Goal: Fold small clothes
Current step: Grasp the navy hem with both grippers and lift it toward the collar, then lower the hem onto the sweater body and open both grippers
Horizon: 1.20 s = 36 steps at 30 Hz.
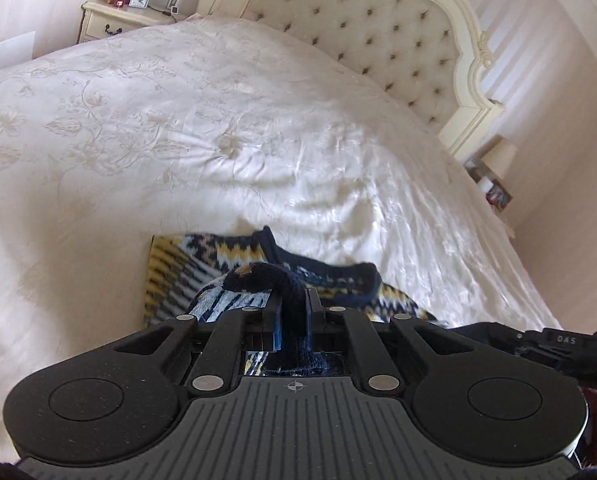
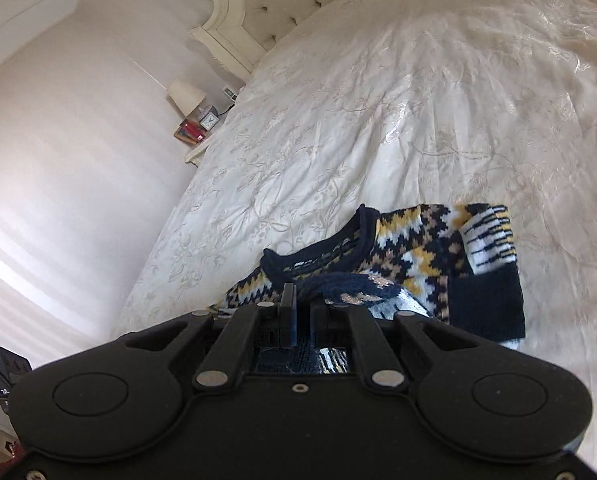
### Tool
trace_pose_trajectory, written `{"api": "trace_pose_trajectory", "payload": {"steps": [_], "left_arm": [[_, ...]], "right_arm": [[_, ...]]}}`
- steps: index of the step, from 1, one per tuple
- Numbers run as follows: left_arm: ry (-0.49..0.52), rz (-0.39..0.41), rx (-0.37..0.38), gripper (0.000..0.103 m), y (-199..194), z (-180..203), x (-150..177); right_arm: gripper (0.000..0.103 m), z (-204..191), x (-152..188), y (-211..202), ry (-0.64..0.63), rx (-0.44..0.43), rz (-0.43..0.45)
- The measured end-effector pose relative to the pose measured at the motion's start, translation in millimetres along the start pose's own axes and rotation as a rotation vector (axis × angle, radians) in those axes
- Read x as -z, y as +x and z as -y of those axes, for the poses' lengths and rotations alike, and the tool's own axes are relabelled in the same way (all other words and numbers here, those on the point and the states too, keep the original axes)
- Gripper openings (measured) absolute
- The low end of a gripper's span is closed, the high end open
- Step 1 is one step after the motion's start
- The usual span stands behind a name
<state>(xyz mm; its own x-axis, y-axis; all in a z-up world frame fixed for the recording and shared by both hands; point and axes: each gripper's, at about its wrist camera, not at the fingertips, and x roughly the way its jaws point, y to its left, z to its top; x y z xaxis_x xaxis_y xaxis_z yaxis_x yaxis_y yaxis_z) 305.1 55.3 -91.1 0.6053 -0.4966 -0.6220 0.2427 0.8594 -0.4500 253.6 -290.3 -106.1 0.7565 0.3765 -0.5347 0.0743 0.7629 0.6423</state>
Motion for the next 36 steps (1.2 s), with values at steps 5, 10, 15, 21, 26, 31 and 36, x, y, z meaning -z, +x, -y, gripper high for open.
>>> {"api": "trace_pose_trajectory", "payload": {"steps": [5, 10, 15, 21, 26, 31, 36], "left_arm": [[-0.005, -0.037, -0.036, 0.010, 50, -14, -18], [0.031, -0.102, -0.080, 0.011, 95, -23, -27], [0.020, -0.136, -0.123, 0.013, 124, -33, -30], [-0.027, -0.113, -0.204, 0.024, 134, -45, -42], [0.001, -0.080, -0.238, 0.028, 127, -44, -63], [0.064, -0.052, -0.234, 0.035, 106, -31, -68], [0.133, -0.100, -0.195, 0.039, 94, -8, -50]], "right_arm": [[0.013, 20, -22, 50, 0.021, 0.062, -0.031], [0.013, 42, -34, 90, 0.054, 0.115, -0.067], [0.013, 54, -41, 119, 0.042, 0.155, -0.115], [0.016, 58, -47, 134, 0.039, 0.183, -0.136], [0.031, 53, -48, 130, 0.018, 0.191, -0.101], [0.064, 46, -53, 109, 0.005, 0.190, 0.015], [0.064, 29, -48, 93, -0.077, 0.167, -0.005]]}}
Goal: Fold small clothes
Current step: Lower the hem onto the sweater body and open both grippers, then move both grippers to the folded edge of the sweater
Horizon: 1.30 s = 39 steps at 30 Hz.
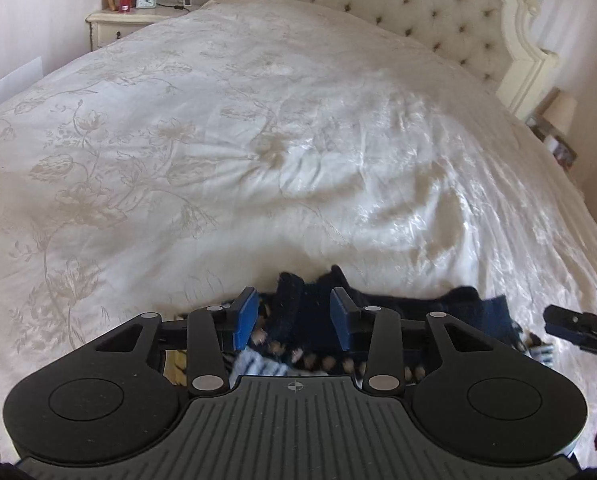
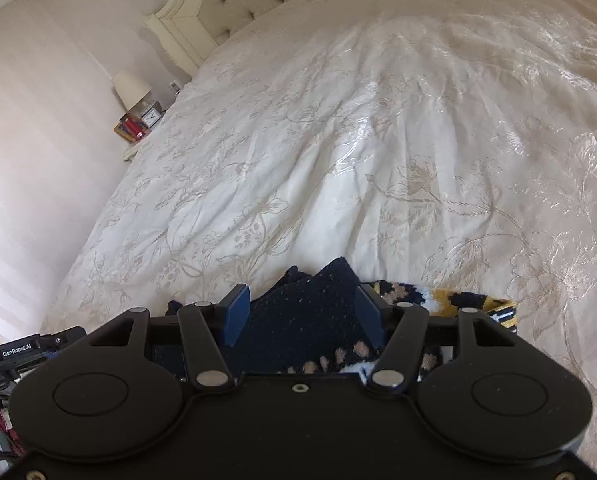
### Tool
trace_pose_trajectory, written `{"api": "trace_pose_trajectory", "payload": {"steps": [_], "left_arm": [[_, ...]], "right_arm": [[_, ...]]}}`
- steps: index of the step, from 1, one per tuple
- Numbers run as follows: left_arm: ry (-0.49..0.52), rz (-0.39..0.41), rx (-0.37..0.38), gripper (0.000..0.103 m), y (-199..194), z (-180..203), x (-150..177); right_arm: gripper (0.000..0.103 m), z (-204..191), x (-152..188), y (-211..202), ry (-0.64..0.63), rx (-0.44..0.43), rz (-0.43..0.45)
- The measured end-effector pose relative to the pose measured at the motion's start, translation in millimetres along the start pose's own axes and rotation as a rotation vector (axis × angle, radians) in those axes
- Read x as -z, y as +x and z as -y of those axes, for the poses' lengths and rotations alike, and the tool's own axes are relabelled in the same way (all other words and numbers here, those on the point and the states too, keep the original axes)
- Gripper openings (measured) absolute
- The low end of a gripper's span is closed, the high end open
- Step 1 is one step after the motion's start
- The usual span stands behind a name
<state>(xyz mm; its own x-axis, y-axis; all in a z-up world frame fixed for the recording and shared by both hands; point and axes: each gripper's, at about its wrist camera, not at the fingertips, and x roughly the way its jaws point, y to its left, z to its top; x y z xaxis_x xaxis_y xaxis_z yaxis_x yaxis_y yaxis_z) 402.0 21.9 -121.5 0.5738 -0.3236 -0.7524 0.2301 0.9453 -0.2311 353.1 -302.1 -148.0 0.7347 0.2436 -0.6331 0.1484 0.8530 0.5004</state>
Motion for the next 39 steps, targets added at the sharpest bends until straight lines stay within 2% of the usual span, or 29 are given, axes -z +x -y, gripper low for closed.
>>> {"api": "trace_pose_trajectory", "payload": {"steps": [6, 10, 14, 17, 19, 23, 31, 39], "left_arm": [[0.103, -0.118, 0.048, 0.039, 2, 32, 49], [0.148, -0.184, 0.040, 0.039, 9, 41, 77], [0.194, -0.219, -0.040, 0.040, 19, 34, 92], [0.179, -0.252, -0.102, 0.040, 27, 13, 98], [0.171, -0.260, -0.090, 0.041, 28, 4, 97], [0.211, -0.279, -0.104, 0.041, 32, 8, 95], [0.201, -0.311, -0.146, 0.042, 38, 15, 93], [0.208, -0.325, -0.162, 0.042, 45, 18, 92]], "right_arm": [[0.066, -38, 35, 0, -0.189, -0.028, -0.125], [0.066, -61, 65, 7, -0.318, -0.046, -0.213], [0.066, -74, 90, 21, -0.484, -0.012, -0.301], [0.066, -62, 102, 34, -0.565, 0.101, -0.351], [0.065, -49, 103, 34, -0.569, 0.147, -0.344], [0.065, -36, 98, 29, -0.535, 0.170, -0.332], [0.066, -38, 94, 28, -0.490, 0.186, -0.325], [0.067, -42, 98, 30, -0.503, 0.208, -0.326]]}}
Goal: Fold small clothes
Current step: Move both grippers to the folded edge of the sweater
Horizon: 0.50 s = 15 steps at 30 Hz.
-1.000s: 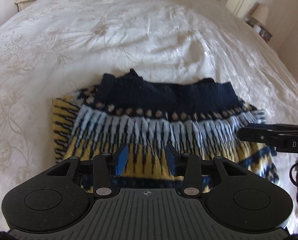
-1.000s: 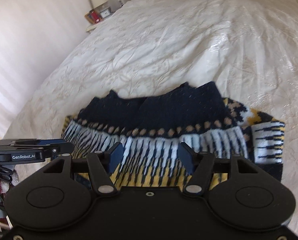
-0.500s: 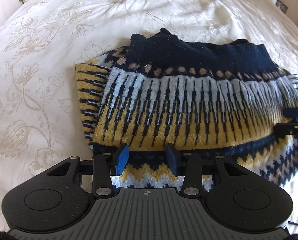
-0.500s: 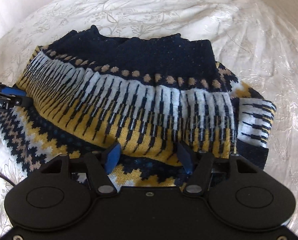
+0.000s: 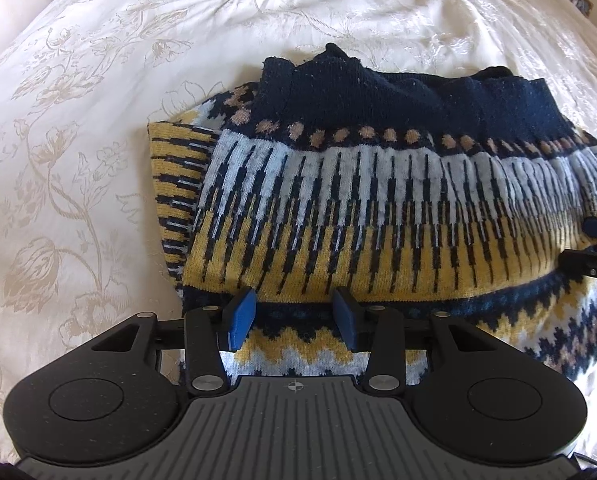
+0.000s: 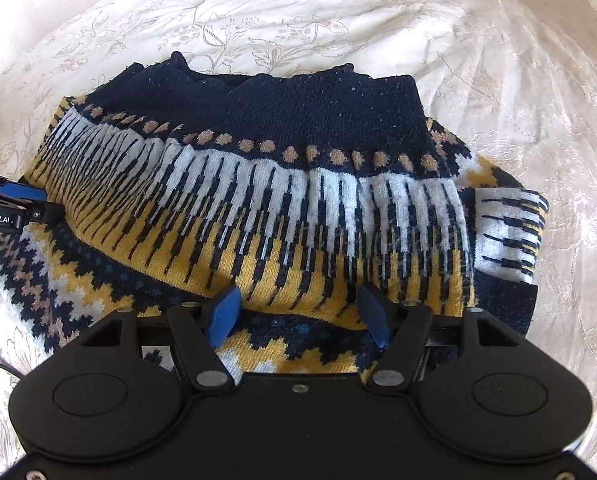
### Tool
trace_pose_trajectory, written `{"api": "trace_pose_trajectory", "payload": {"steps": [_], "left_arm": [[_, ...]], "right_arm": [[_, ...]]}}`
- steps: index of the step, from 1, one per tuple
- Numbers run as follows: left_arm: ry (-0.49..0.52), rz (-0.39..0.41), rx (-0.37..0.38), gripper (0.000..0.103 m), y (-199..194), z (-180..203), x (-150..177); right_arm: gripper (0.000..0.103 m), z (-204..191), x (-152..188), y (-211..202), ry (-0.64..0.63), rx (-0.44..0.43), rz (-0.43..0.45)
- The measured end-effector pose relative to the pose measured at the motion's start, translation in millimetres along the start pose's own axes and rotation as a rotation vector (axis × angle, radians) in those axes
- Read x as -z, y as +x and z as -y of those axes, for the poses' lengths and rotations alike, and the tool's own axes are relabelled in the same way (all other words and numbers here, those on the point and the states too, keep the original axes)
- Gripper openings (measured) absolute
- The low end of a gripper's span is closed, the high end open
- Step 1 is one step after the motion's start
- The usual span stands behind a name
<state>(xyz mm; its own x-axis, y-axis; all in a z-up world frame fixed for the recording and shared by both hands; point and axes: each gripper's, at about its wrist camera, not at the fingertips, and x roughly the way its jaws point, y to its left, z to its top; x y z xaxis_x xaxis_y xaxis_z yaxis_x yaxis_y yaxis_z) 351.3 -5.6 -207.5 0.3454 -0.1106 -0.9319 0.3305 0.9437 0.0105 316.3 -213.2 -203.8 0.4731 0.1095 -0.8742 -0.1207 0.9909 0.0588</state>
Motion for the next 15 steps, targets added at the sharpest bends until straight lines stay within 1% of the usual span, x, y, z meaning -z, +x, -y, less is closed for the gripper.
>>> {"api": "trace_pose_trajectory", "payload": {"steps": [5, 8, 11, 13, 15], "left_arm": [[0.001, -0.001, 0.000, 0.042, 0, 0, -1], [0.001, 0.002, -0.002, 0.042, 0, 1, -1], [0.004, 0.007, -0.010, 0.043, 1, 2, 0], [0.009, 0.009, -0.016, 0.043, 1, 4, 1], [0.009, 0.009, -0.017, 0.043, 1, 4, 1]], "right_arm": [[0.069, -5, -2, -3, 0.006, 0.023, -0.007], [0.076, -13, 1, -17, -0.011, 0.056, 0.021], [0.078, -21, 14, -29, -0.026, 0.023, 0.051], [0.080, -27, 25, -30, -0.050, 0.021, 0.036], [0.080, -24, 38, -26, -0.044, 0.037, -0.002]]}}
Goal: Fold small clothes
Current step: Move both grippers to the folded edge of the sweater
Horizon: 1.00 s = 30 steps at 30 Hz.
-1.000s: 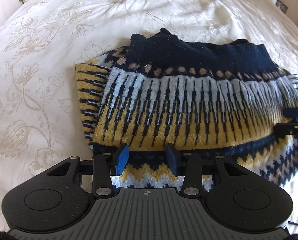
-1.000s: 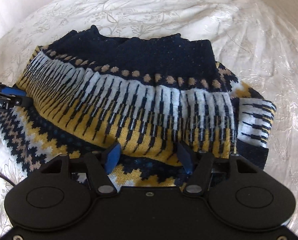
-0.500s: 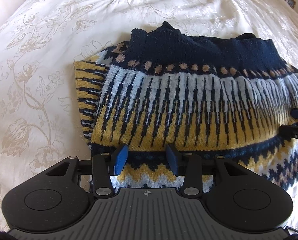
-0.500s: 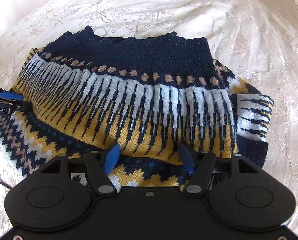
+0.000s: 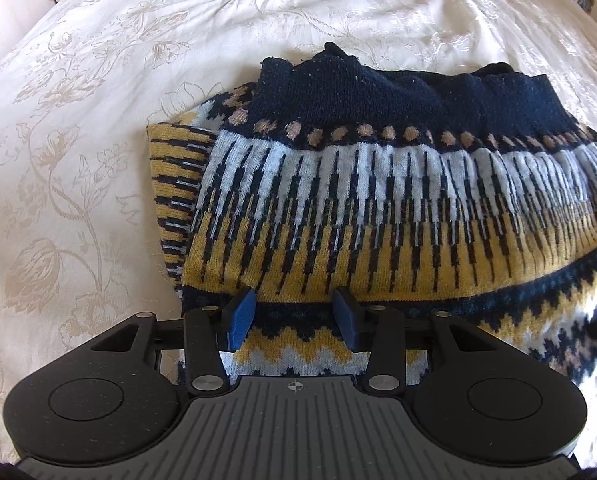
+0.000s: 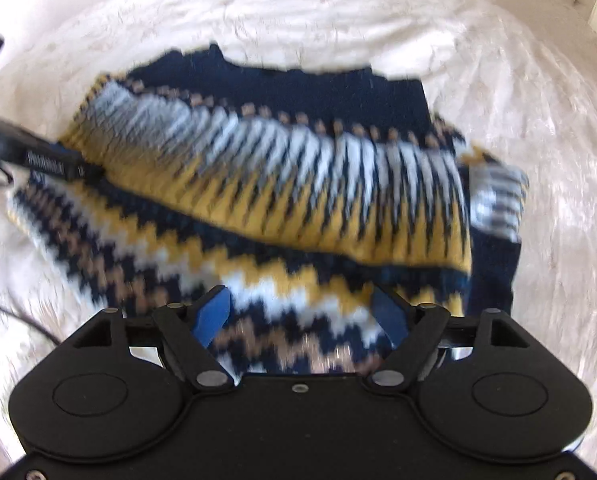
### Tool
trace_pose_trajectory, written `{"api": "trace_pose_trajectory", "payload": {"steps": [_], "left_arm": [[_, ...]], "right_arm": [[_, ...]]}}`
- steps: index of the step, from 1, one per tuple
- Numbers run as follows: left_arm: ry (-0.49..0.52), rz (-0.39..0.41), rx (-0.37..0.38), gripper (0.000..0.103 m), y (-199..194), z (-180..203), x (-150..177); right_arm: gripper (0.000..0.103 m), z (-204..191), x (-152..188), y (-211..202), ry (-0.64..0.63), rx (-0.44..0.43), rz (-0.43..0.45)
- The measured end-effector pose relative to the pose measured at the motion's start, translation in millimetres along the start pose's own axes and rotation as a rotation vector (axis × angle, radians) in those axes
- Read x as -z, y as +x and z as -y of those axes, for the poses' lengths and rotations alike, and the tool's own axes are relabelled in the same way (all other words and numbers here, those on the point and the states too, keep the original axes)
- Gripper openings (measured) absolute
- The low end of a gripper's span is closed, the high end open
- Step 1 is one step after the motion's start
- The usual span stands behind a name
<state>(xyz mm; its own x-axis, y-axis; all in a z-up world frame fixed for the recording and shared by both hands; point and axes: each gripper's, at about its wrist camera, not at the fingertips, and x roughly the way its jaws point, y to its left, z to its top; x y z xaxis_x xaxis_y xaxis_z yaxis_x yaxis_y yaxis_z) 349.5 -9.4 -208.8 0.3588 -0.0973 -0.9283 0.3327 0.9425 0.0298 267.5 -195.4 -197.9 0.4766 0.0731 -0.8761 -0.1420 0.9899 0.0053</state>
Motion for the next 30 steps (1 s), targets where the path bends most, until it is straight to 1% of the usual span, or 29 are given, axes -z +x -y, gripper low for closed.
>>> {"api": "trace_pose_trajectory", "payload": {"steps": [3, 5, 6, 8, 9, 11, 13, 18, 21, 26, 30], "left_arm": [[0.005, -0.002, 0.002, 0.043, 0, -1, 0], [0.007, -0.003, -0.001, 0.043, 0, -1, -1], [0.006, -0.003, -0.003, 0.043, 1, -1, -1], [0.001, -0.002, -0.007, 0.043, 1, 0, -1], [-0.002, 0.000, -0.009, 0.043, 1, 0, -1], [-0.008, 0.005, -0.007, 0.044, 1, 0, 0], [-0.007, 0.008, 0.006, 0.045, 0, -3, 1], [-0.040, -0.014, 0.054, 0.046, -11, -11, 3], [-0.041, -0.008, 0.051, 0.047, -23, -10, 15], [-0.038, -0.024, 0.042, 0.048, -36, -12, 44], [-0.100, -0.046, 0.046, 0.051, -40, -27, 58]], "right_arm": [[0.080, 19, 21, 6, 0.085, 0.040, -0.040], [0.080, 32, 29, 5, 0.139, 0.028, -0.032], [0.081, 34, 30, 5, 0.144, 0.037, -0.032], [0.085, 37, 31, 5, 0.147, 0.049, -0.036], [0.091, 39, 31, 5, 0.164, 0.049, -0.039], [0.092, 51, 38, 8, 0.249, 0.022, -0.049], [0.093, 62, 45, 8, 0.329, -0.009, -0.036], [0.093, 68, 54, 3, 0.419, -0.055, -0.018], [0.093, 71, 61, -3, 0.470, -0.069, -0.010], [0.094, 73, 77, -16, 0.545, -0.088, 0.002], [0.094, 76, 90, -27, 0.611, -0.122, 0.025]]}}
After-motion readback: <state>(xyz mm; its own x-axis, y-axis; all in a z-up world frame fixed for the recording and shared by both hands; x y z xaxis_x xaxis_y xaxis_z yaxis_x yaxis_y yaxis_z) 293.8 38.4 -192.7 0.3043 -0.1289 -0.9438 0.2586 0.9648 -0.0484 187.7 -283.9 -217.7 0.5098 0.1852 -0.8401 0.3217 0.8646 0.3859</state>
